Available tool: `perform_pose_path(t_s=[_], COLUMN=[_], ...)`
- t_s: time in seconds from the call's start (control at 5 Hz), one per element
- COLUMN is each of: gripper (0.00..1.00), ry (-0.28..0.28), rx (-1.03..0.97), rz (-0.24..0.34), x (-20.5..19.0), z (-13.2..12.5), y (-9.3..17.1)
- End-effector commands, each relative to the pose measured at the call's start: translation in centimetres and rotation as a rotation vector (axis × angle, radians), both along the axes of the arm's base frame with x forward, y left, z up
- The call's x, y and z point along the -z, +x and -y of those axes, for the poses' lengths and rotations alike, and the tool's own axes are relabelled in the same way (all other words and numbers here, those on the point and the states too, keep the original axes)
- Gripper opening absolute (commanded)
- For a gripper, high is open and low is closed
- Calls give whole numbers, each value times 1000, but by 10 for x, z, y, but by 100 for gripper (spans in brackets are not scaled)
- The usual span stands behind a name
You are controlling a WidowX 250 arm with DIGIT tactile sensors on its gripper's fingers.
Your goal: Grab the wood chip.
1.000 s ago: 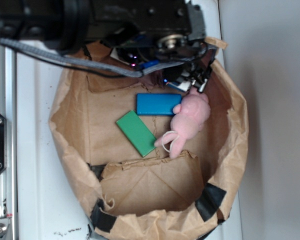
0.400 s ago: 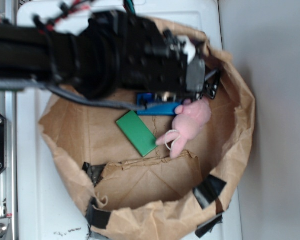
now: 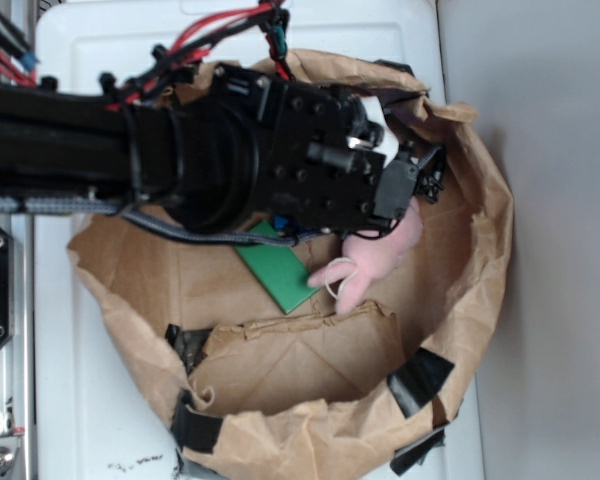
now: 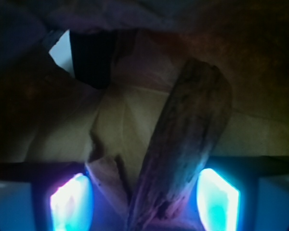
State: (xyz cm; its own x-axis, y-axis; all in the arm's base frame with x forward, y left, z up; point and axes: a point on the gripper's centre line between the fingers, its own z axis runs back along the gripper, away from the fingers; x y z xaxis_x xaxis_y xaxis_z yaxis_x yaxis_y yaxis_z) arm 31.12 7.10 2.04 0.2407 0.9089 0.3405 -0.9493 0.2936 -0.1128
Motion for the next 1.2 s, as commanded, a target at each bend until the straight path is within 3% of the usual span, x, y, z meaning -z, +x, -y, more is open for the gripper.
perform_pose_path(t_s=[0.0,0.2,0.6,0.8,1.0], gripper=[0,0,0,85,100], ry=[-132,-202,-241,-213,-215], rx=[83,122,153,128,101], rz=[-53,-74,-86,-89,-61], x=[-67,-96,-117,-108,-94], z=[10,15,23,20,14], y=[-22,-36,-51,-42,-27])
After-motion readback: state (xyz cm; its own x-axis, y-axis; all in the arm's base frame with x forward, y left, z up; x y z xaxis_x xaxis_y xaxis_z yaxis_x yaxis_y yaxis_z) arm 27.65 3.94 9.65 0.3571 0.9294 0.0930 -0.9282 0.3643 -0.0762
